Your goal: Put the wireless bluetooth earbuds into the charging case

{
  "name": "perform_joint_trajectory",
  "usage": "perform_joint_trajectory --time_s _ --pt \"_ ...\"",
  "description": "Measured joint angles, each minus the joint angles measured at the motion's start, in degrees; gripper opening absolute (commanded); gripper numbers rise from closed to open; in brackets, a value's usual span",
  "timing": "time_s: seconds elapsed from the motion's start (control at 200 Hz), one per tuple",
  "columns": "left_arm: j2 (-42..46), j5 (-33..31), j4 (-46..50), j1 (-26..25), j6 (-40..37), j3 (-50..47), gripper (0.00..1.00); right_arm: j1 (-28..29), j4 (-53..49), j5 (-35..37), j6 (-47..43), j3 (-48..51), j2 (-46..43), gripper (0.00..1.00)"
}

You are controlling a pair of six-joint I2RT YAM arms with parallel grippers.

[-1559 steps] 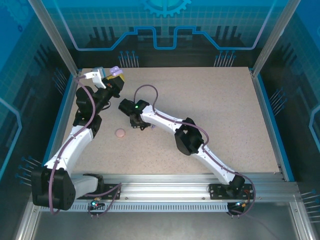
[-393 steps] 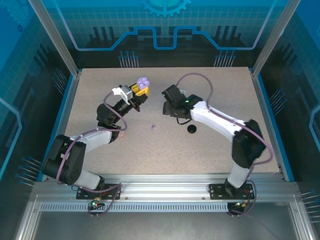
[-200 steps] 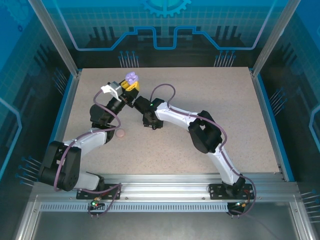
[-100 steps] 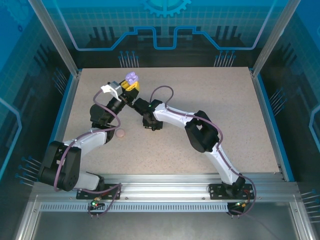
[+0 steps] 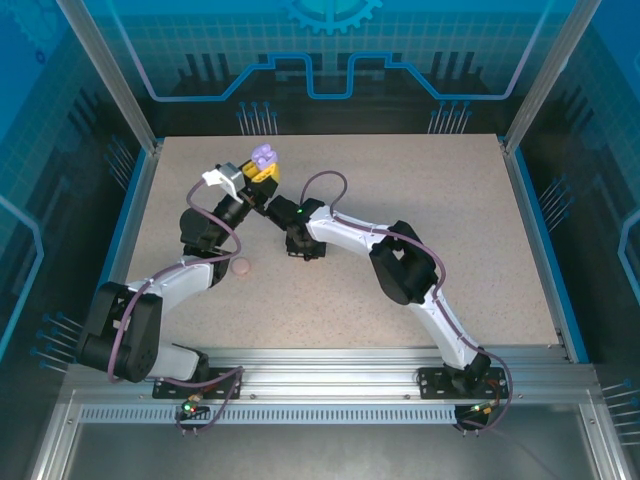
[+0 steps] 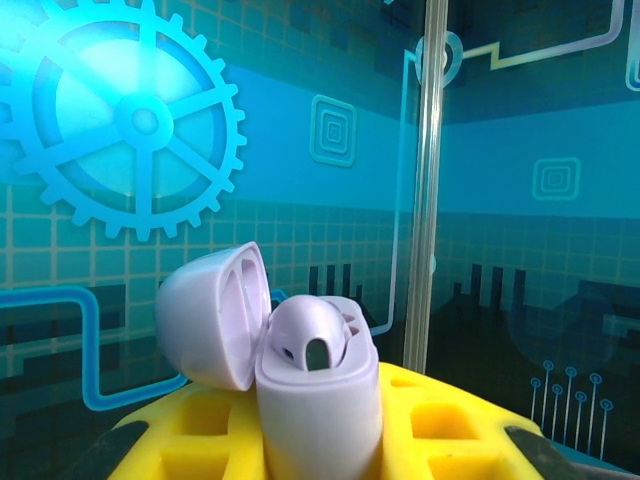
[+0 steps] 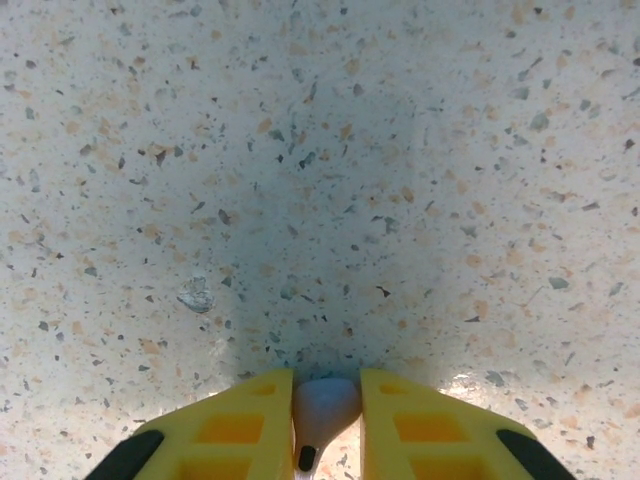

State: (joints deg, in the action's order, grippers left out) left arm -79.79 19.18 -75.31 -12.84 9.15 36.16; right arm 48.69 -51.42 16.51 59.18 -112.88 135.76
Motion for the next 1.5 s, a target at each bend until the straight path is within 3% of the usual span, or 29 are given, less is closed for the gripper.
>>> perform_joint_trajectory --time_s 0.465,0.805,1.03,1.501 --pt "0.3 1.6 0.0 0.0 0.0 0.0 0.00 -0.2 6.5 3.4 -5.1 9.7 -8.0 0.10" --pt "1.0 3.5 0.1 -0.5 -0.2 0.0 0.00 -1.5 10.3 9.9 -10.9 17.6 -27.3 0.10" --pt "1.0 5.3 0.4 -3.9 -3.8 -0.3 0.00 -2.7 11.3 13.4 -16.5 19.9 -40.5 0.10" --pt "-0.9 10.3 3.6 -10.1 -10.7 -1.3 0.00 -3.0 16.4 13.2 -26.8 22.3 -58.8 0.09"
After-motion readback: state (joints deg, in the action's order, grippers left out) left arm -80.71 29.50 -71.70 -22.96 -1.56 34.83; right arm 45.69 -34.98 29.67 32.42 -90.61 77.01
